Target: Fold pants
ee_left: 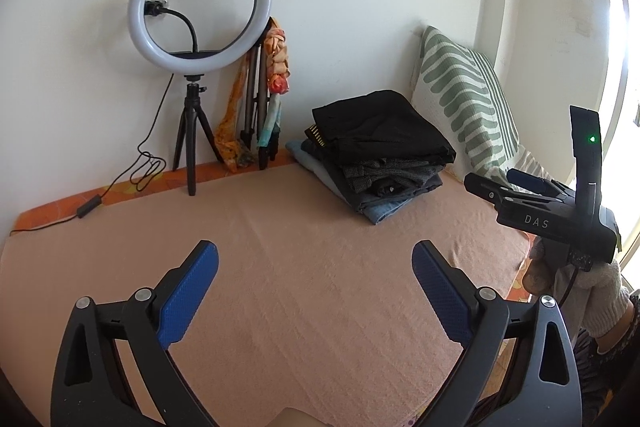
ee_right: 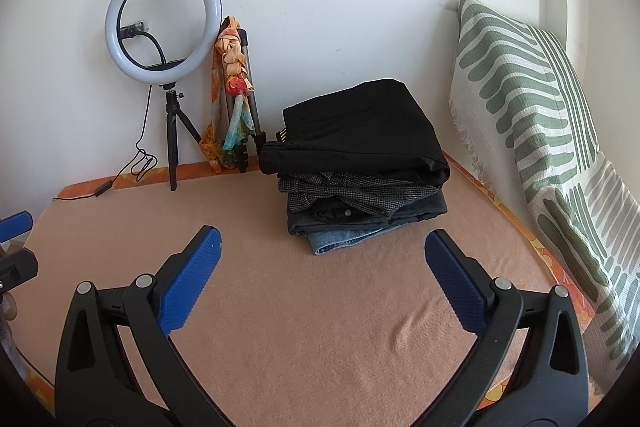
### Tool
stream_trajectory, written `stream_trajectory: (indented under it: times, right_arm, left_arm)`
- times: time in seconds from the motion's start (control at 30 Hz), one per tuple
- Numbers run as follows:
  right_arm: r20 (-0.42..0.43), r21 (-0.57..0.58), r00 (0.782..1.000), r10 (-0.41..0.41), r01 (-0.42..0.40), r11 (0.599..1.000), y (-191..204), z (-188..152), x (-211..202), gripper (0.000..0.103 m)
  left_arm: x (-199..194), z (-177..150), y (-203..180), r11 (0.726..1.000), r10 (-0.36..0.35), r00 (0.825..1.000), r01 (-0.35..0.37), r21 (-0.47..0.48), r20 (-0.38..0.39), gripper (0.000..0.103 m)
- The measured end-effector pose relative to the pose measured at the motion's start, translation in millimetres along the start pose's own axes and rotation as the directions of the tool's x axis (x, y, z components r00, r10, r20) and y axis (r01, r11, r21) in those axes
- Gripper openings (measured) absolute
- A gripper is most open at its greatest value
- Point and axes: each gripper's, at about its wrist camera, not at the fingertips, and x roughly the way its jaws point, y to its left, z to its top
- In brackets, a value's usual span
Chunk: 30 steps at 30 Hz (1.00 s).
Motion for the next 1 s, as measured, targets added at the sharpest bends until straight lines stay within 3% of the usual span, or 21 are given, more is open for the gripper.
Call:
stream_trajectory:
  times: [1.0]
  right_arm:
    - [0.025, -0.014, 1.000, 0.016, -0.015, 1.000, 11, -2, 0, 0.103]
  left_arm:
    - [-4, 2, 8, 0.999, 0.027, 1.000, -0.027, -0.038, -0.015, 0.097]
